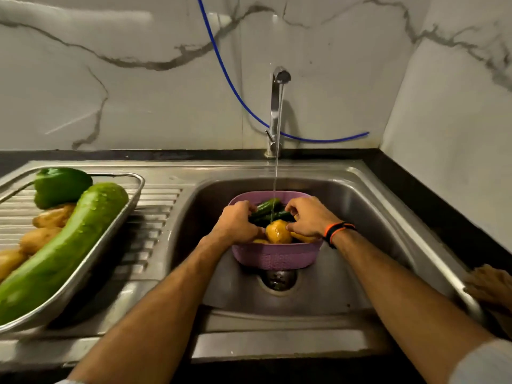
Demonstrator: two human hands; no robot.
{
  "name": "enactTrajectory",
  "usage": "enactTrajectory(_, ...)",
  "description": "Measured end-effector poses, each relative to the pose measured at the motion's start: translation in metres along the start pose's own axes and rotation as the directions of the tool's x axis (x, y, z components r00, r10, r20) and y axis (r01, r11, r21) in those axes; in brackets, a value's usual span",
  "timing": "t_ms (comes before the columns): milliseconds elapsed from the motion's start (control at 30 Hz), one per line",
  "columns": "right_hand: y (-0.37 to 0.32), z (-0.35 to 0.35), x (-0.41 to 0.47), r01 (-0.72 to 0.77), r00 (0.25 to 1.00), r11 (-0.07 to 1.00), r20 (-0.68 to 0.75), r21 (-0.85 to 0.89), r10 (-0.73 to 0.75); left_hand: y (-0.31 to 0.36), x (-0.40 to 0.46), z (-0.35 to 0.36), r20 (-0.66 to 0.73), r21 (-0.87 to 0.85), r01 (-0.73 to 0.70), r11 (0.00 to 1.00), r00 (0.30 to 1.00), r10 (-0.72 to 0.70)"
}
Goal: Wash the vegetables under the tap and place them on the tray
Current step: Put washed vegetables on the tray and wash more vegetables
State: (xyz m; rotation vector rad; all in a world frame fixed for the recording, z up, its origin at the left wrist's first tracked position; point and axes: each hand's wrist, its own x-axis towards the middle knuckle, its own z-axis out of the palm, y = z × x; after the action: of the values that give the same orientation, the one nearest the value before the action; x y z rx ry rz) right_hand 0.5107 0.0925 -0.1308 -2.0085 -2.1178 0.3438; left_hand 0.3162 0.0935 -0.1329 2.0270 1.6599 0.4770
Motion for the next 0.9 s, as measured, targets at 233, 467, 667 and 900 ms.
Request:
enactTrajectory(233,-0.018,0.026,0.026,0.049,0.993,0.954,0.113,-0.294,-0.016,-0.006,0.007,0.002,-0.021,-0.026,-0.022,0.999,1.000,0.022)
enactTrajectory(467,-0.028,0.045,0.031,0.005,1.000,0.917,0.010,-0.399,-0.001,-0.010,0.010,0.002,-0.024,-0.046,-0.005,0.999,1.000,0.004)
enactTrajectory(667,-0.026,0.038,0.021,-0.019,0.996,0.960,-0.087,-0.279,-0.006,-0.007,0.007,0.001,-0.003,-0.037,-0.001,0.999,1.000,0.000)
enactTrajectory(900,-0.024,-0.008,0.014,-0.096,0.964,0.962,-0.218,0.256,0.154,-0.005,0.005,0.000,-0.021,-0.057,-0.004,0.998,1.000,0.003)
